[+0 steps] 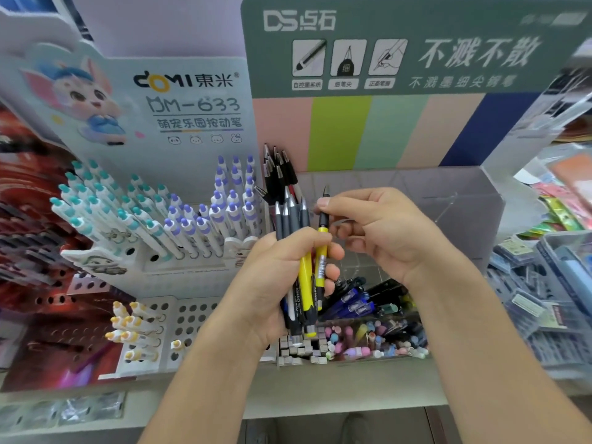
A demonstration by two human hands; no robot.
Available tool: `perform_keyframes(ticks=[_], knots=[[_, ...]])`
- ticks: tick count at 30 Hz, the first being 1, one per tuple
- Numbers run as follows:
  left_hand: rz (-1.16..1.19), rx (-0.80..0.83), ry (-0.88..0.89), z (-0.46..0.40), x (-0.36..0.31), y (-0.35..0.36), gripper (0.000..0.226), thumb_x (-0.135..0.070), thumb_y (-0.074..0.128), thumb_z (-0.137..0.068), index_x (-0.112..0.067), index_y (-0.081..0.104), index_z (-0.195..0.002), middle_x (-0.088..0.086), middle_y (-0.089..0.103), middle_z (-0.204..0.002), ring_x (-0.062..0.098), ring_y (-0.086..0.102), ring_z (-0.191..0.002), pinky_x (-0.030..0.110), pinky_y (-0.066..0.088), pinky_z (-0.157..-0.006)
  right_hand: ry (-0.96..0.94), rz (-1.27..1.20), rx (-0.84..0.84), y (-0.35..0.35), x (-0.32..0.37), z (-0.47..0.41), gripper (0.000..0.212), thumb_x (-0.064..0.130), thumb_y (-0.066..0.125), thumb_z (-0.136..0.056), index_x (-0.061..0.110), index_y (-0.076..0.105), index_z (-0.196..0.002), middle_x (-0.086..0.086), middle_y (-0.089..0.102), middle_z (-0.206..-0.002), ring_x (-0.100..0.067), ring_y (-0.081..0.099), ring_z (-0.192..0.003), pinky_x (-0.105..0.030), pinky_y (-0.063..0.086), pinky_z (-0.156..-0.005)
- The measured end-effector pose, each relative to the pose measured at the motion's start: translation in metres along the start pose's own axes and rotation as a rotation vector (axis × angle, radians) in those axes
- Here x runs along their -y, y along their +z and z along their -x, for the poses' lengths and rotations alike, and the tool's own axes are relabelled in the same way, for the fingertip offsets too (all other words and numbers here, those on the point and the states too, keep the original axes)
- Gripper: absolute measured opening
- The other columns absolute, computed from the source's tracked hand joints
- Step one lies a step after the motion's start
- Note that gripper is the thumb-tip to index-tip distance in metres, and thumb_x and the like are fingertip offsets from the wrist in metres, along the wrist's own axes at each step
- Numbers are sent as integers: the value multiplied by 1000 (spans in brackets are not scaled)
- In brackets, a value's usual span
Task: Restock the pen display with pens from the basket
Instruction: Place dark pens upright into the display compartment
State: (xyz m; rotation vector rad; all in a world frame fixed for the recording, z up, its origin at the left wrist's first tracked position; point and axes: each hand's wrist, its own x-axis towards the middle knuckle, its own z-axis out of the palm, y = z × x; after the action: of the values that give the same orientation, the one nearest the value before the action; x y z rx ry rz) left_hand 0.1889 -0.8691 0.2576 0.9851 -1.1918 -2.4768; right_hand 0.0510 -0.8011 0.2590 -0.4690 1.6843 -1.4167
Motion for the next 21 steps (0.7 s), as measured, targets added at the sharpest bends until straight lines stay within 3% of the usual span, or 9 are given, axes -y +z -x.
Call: perform_keyframes(ticks=[4,8,10,12,14,15,17,21], knots=[[-29,-2,52,3,1,-2,10,-3,61,-92,2,68,-94,15,76,-89,15,61,-59,21,51,-47,5,-65,11,-2,0,3,15,20,80,-81,7,74,-85,-5,69,-70,-9,52,-56,-16,40,-47],[-51,-7,95,3,3,2,15,-3,65,-89,1,67,-104,19,76,-95,16,62,-61,22,52,-50,-12,-74,2,1,-2,3,29,26,84,-69,13,60,-76,-1,67,-62,-25,61,-74,-27,51,-61],[-39,-23,89,3,4,3,21,-4,66,-88,2,65,-108,19,76,-95,16,62,-59,22,52,-49,-24,-77,31,3,0,4,31,31,82,-71,12,61,-84,0,69,-63,-22,64,-72,-31,57,-67],[-22,-31,84,3,4,3,18,-3,65,-89,0,66,-107,19,76,-94,15,61,-57,22,52,-49,-19,-111,65,2,2,5,37,36,75,-82,6,66,-102,-7,74,-77,-21,67,-71,-38,60,-77],[-9,-30,84,4,3,3,13,-1,63,-90,-5,67,-102,19,76,-92,15,61,-57,22,51,-48,-3,-192,71,-2,1,4,37,34,64,-95,2,69,-113,-12,75,-83,-31,66,-89,-49,56,-90],[-7,-26,83,5,2,3,12,-1,62,-91,-6,67,-100,18,77,-92,15,60,-56,22,51,-48,6,-232,71,-4,1,4,34,29,62,-97,1,70,-113,-12,74,-81,-35,61,-96,-48,54,-87],[-11,-11,84,6,1,3,11,0,61,-92,-7,66,-99,18,77,-92,15,60,-57,21,51,-49,30,-288,60,-3,0,2,25,23,67,-90,2,72,-103,-8,69,-70,-34,54,-95,-32,43,-68],[-51,15,84,7,2,4,9,-2,63,-91,-5,71,-93,18,77,-95,15,59,-59,22,51,-50,66,-282,5,4,3,2,31,26,80,-69,8,63,-87,-5,65,-65,-24,63,-72,-17,33,-42]])
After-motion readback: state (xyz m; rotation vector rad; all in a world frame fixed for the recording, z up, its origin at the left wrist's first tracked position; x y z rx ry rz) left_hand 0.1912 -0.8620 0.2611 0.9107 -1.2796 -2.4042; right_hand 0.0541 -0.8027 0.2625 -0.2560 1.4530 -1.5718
